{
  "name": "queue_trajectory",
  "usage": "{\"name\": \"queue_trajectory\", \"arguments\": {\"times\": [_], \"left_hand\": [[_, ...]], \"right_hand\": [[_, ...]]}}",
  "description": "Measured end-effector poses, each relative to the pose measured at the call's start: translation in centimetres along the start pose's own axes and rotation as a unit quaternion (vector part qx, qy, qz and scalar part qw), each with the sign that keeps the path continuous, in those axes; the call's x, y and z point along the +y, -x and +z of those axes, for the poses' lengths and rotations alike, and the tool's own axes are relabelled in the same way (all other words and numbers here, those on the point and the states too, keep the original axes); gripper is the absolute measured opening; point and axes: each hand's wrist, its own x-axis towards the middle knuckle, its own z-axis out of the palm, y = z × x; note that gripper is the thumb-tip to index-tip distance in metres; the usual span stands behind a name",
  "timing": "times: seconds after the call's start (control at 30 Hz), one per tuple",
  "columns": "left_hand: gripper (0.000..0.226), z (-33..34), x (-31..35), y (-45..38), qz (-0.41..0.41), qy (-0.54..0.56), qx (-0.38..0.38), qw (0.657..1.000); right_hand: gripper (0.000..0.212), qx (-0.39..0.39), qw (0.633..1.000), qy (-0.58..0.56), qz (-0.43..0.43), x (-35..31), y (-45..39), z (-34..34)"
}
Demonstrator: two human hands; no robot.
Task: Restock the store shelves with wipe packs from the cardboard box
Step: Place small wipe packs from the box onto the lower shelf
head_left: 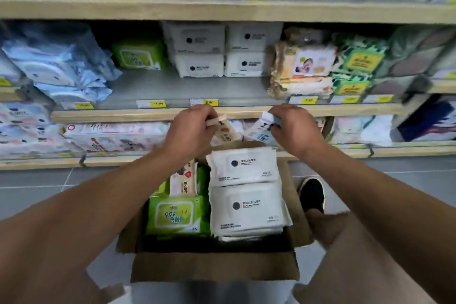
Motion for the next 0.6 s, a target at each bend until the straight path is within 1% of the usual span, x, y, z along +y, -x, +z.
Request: {"name": "queue_trajectory", "arguments": {"times": [0.17,0.3,0.47,0.6], "left_hand": [[0.017,5.0,5.8,-3.4,0.049,0.024,-0.018,0.998],[0.016,9.6,9.1,-5.4,0.08,0.033,-0.049,0.995],[0.014,15.0,11.2,-6.9,0.107,0.051,-0.095,0.988],[0.016,19.3,11.4,-8.0,0.102,0.066,-0.118,0.986]], "right_hand": [[0.017,0.013,0.998,0.028,0.053,7.2,1.7,-2.3],[0.026,0.039,0.995,0.04,0.083,12.6,3.2,-2.5],[0.021,0.075,0.991,0.047,0.097,19.0,4.3,-0.7],[0.017,0.09,0.989,0.054,0.107,23.6,4.5,2.0]]}}
